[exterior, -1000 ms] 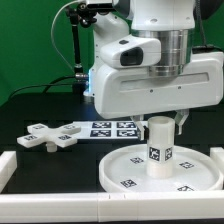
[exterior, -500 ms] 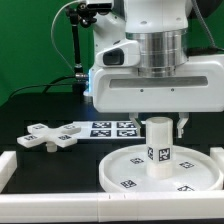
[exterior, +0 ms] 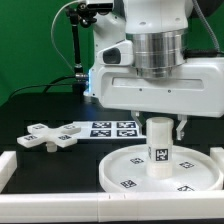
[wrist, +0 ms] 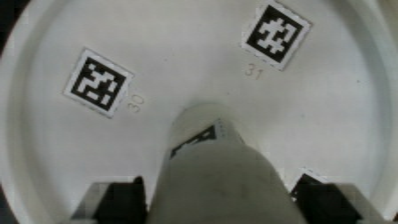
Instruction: Assemble round table
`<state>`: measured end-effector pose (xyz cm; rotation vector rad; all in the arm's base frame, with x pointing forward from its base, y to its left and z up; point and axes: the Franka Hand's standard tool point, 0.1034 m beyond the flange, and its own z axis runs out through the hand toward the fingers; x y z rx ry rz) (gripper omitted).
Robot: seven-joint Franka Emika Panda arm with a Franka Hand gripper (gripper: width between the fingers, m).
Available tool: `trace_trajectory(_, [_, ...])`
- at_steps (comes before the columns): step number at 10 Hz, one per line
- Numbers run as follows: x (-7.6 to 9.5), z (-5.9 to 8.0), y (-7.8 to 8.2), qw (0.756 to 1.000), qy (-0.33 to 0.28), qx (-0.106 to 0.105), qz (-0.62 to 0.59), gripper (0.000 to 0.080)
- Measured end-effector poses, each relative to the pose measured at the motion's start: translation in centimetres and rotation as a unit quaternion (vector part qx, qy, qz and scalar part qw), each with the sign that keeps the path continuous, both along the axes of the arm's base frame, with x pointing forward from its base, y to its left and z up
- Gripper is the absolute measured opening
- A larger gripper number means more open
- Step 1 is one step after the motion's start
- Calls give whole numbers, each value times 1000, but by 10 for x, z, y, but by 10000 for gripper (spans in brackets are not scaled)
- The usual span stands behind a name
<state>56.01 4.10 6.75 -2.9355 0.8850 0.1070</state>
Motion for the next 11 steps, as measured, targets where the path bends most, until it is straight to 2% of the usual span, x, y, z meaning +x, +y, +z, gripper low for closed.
trace_trajectory(2, [0,0,0,997,5,6,-73,409])
trace_trajectory(4, [1,0,0,986,12,25,-167,409])
trace_trajectory(6, [1,0,2,965,25,39,-257,409])
trace_trajectory(9, [1,0,4,919,48,58,-388,409])
trace_trajectory(11, [1,0,5,920,48,58,-385,422])
